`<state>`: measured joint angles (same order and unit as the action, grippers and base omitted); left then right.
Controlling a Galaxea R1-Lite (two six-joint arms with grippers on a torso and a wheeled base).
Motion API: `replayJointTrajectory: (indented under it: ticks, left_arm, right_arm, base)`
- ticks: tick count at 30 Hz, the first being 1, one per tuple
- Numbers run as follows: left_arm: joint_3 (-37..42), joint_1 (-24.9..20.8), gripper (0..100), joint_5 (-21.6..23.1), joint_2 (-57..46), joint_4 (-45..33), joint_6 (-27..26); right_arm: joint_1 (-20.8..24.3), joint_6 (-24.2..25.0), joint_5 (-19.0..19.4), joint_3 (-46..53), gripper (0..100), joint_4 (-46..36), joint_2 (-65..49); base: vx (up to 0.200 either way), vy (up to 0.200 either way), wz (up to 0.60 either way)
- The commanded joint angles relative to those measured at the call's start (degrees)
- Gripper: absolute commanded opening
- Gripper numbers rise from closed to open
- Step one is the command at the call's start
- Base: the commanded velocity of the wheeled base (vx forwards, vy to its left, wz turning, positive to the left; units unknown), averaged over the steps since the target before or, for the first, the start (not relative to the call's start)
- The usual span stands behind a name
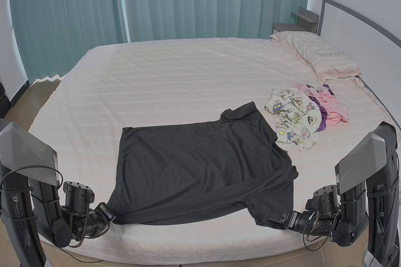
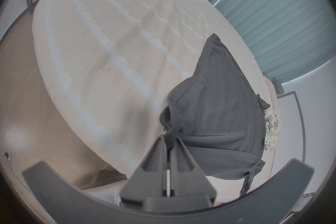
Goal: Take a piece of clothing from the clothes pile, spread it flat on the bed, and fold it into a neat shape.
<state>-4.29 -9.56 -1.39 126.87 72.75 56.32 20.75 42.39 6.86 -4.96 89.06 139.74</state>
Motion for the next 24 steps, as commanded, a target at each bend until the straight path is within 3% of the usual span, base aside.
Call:
replayJointTrajectory:
  ticks: [1,2,14,22,24]
  left_arm:
    - [0.0,0.0,0,0.0,0.1,0.0,0.0]
    - [0.1,0.0,0,0.0,0.0,0.0,0.0]
    - [0.2,-0.1,0,-0.1,-0.5,0.3,-0.2]
    - [3.3,-0.5,0,-0.5,-2.7,4.6,-2.6]
    - [4.2,-0.6,0,-0.9,-3.6,5.1,-5.0]
  right_arm:
    - [0.3,0.0,-0.2,0.1,100,0.5,0.5]
    - [0.3,0.0,-0.2,0.3,0,0.5,0.4]
    - [-5.2,-3.2,0.3,5.0,0,-2.7,-5.5]
    - [-4.9,-5.8,1.7,5.0,0,-19.2,-17.5]
    - [-4.8,-8.1,1.7,5.0,0,-27.1,-22.8]
  base:
    - [0.000,0.000,0.00]
    - [0.000,0.000,0.00]
    - [0.000,0.000,0.00]
    - [0.000,0.000,0.00]
    - [0.000,0.000,0.00]
